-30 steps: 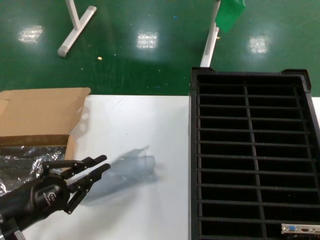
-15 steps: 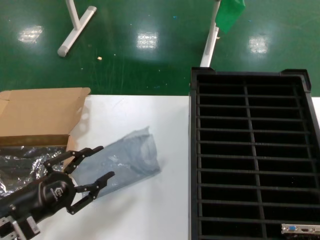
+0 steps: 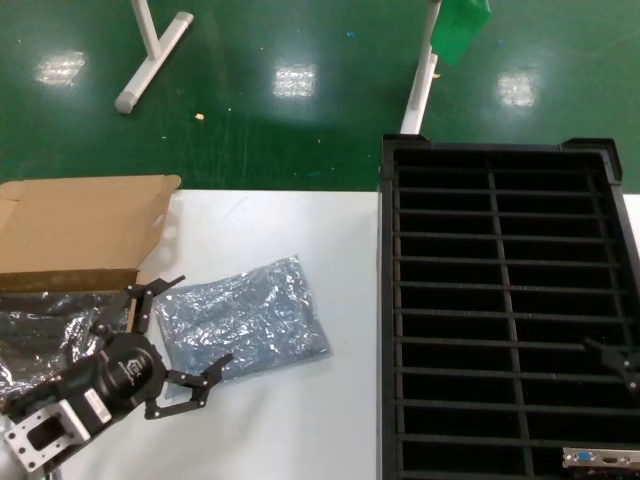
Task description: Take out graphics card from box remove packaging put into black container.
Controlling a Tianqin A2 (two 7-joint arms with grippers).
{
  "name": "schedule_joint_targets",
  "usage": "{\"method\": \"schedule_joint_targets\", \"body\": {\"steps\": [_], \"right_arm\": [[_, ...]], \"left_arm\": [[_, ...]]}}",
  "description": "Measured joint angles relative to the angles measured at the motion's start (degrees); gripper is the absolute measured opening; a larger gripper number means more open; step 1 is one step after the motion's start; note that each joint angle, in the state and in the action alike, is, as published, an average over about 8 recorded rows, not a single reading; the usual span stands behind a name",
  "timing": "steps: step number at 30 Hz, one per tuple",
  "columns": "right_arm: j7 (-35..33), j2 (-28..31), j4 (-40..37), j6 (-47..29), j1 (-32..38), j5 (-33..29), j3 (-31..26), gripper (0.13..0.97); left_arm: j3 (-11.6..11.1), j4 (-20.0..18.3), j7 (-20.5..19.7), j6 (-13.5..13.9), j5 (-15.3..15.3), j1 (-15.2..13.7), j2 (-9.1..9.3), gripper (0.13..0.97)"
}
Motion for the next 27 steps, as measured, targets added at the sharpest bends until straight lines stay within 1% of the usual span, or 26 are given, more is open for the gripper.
{"method": "schedule_joint_targets", "body": {"steps": [7,8,16,20,27], "right_arm": [[1.3,-4.3,0.5,6.4,-0.5,-1.7,-1.0,0.966],[1.5,-4.9,0.6,7.3,-0.5,-1.9,-1.2,0.966],[3.0,-9.9,1.2,14.7,-1.1,-3.9,-2.3,0.966],[3.7,-12.4,1.5,18.3,-1.3,-4.8,-2.9,0.966],[5.1,-16.8,2.1,24.8,-1.8,-6.5,-4.0,0.966]], "left_arm": [[1.2,-3.4,-7.3,-7.0,1.7,1.2,1.26,0.771],[1.3,-3.8,-8.3,-8.0,1.9,1.4,1.44,0.771],[2.7,-7.7,-16.7,-16.1,3.8,2.9,2.89,0.903],[3.4,-9.6,-20.9,-20.1,4.8,3.6,3.62,0.903],[4.6,-13.1,-28.3,-27.3,6.5,4.8,4.90,0.955]]}}
